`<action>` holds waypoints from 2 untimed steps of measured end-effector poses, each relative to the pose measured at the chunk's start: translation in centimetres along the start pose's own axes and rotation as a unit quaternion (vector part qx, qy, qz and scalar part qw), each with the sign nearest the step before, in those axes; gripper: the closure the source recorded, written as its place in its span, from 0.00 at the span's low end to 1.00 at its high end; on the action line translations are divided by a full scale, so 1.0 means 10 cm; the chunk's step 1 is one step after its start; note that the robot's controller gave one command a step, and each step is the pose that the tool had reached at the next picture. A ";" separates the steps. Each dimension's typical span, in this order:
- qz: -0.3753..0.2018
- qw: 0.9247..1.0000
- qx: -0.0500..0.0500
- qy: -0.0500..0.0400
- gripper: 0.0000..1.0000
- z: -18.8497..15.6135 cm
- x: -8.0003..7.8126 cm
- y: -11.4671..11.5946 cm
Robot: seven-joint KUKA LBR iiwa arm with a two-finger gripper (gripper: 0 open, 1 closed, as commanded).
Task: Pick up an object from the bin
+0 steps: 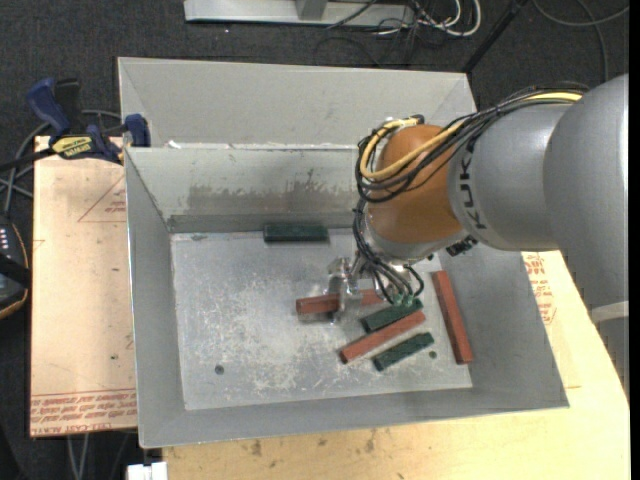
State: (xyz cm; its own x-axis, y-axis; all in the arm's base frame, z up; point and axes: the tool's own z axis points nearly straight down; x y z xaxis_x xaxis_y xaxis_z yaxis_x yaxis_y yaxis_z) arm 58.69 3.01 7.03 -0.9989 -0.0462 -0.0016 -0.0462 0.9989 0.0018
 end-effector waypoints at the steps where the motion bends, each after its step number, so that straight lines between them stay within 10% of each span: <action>1: 0.000 1.000 0.000 0.000 0.00 0.00 0.00 0.00; 2: 0.000 1.000 0.000 0.000 1.00 0.00 0.00 0.00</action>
Offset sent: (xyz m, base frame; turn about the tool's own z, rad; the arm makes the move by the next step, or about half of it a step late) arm 0.0000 0.0000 0.0000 0.0000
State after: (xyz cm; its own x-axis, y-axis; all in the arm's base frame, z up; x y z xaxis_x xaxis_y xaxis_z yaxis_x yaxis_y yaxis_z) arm 58.74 3.00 7.05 -0.9990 -0.0457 -0.0024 -0.0457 0.9990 0.0020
